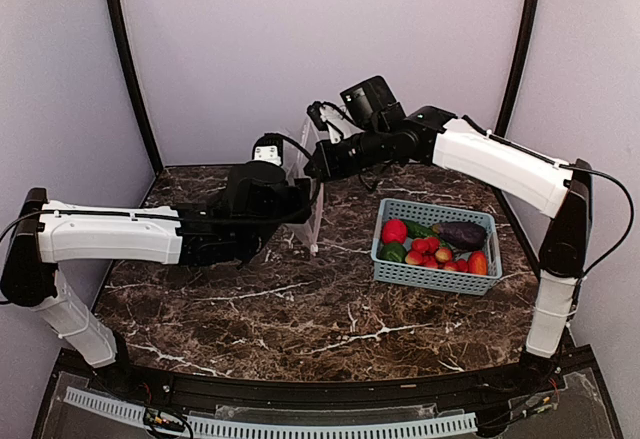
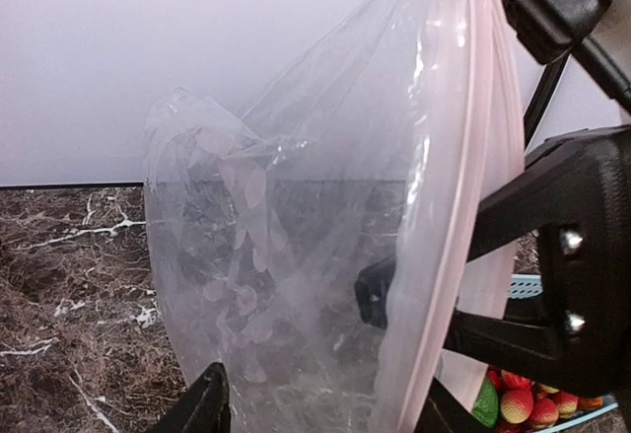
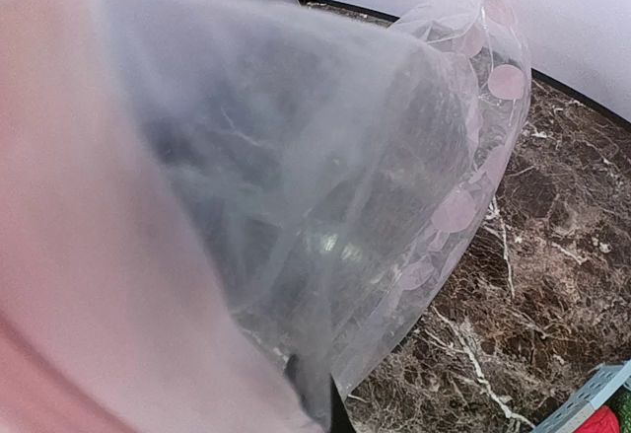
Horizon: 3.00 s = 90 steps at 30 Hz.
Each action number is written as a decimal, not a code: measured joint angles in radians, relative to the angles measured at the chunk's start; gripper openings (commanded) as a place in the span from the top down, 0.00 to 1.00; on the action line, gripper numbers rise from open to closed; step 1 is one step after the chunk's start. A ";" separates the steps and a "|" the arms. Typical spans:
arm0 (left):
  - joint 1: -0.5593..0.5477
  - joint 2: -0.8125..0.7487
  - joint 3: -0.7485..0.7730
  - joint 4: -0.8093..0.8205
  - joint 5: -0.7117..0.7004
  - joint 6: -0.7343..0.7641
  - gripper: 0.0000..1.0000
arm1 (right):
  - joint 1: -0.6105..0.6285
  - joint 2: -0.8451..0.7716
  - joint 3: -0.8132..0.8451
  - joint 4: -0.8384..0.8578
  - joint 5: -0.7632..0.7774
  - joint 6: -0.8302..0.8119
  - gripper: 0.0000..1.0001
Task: Place the food in the zip-top bag and seal the zipper
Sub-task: Pass from the right arm to the left, then pick up the fake vegetable from the bin.
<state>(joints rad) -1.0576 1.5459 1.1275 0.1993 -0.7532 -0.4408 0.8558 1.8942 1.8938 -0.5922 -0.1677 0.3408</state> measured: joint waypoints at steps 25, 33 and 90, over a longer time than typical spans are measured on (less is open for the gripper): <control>0.011 -0.049 0.008 -0.031 -0.241 0.147 0.99 | -0.046 -0.040 -0.144 -0.013 0.216 0.020 1.00; 0.011 -0.051 -0.006 -0.037 -0.230 0.171 0.99 | -0.054 -0.151 -0.241 0.025 0.143 -0.061 0.88; 0.291 -0.165 -0.095 -0.162 0.852 0.203 0.99 | -0.555 -0.379 -0.681 -0.207 -0.122 -0.909 0.55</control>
<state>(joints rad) -0.7666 1.3808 1.0321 0.0372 0.0986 -0.2375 0.3008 1.5154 1.2133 -0.7990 -0.2893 -0.5686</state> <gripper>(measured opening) 0.009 0.474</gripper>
